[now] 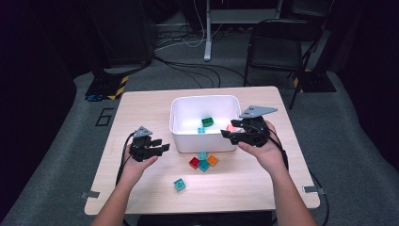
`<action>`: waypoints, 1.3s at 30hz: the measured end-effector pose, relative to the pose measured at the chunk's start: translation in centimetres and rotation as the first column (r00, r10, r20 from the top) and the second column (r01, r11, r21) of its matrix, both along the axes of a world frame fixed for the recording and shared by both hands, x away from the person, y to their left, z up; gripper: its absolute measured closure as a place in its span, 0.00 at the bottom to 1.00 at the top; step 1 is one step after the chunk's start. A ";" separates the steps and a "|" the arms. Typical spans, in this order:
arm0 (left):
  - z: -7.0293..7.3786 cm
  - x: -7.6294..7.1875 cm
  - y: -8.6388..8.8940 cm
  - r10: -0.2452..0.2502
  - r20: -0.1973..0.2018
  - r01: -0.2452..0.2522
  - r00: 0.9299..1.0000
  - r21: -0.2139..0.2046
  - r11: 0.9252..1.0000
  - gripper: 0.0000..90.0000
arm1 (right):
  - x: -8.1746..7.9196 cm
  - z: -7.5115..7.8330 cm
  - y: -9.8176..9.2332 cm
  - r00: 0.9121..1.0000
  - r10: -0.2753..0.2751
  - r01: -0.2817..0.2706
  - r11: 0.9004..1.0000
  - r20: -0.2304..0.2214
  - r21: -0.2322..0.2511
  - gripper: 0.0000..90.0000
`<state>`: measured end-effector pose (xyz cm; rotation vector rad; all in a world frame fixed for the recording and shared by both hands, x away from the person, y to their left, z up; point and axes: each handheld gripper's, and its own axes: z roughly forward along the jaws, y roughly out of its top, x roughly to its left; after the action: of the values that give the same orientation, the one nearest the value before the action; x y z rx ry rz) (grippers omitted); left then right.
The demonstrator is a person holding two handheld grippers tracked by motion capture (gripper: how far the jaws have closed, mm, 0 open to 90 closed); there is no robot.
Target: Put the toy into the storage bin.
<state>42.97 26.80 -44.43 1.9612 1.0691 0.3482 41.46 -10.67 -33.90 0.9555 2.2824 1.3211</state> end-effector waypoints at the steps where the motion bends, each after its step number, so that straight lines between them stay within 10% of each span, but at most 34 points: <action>1: 0.1 -0.1 -0.1 -0.009 0.003 0.009 1.000 0.002 1.000 0.58 | 0.0 0.1 -0.2 1.000 -0.006 0.006 1.000 0.003 0.005 0.48; 26: -2.7 -5.3 -2.8 -0.143 -0.040 0.146 0.989 0.065 0.987 0.54 | -0.3 -0.4 0.2 1.000 -0.003 0.003 1.000 0.017 -0.012 0.47; 39: -4.1 -6.8 -4.1 -0.264 -0.057 0.267 0.963 0.073 0.961 0.54 | -0.3 -0.6 0.5 1.000 0.005 -0.005 1.000 0.007 -0.012 0.47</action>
<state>36.14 22.66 -48.55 2.1621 0.8162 0.2015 41.20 -10.19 -34.48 0.9401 2.2868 1.3092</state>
